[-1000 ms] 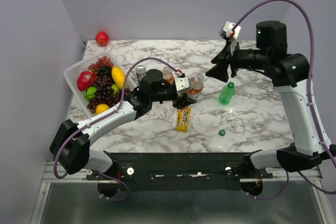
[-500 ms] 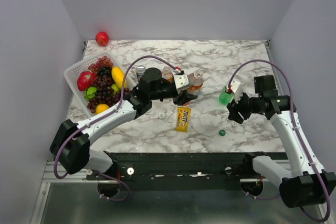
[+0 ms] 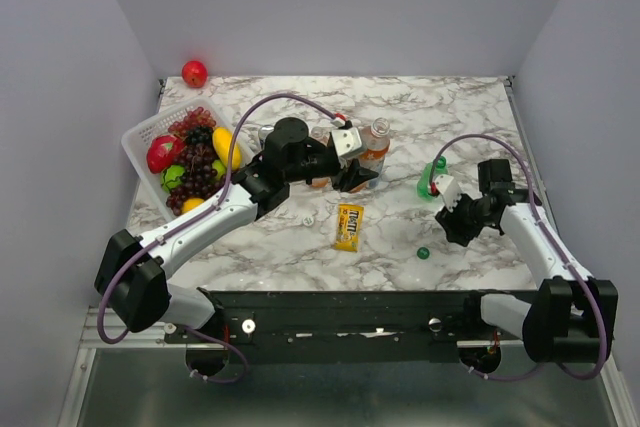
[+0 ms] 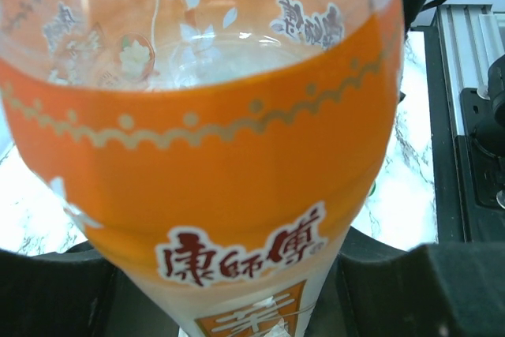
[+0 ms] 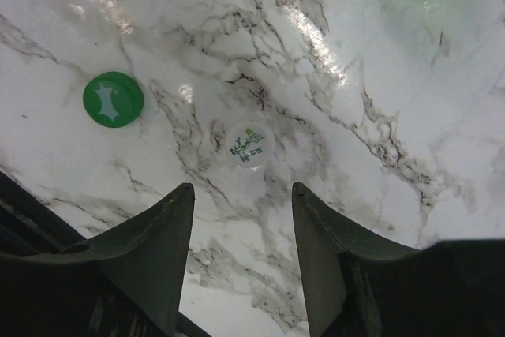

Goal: Screw on the bottle caps

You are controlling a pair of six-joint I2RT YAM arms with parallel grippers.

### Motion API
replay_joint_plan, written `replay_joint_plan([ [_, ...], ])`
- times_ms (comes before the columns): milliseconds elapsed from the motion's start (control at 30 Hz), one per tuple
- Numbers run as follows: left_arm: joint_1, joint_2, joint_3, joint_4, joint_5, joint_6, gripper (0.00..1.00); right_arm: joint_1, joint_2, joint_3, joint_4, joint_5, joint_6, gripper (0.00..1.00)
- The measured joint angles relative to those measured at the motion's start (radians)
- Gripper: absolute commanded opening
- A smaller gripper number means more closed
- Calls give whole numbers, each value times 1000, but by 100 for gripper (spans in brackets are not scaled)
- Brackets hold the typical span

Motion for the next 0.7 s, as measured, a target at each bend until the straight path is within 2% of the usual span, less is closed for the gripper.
replay_joint_plan([
  [333,0,0,2,-43,-43,-11,0,0,105,-17,124,43,-40,63],
  [700,0,7,2,-48,-66,-17,0,0,134,-29,138,40,-98,63],
])
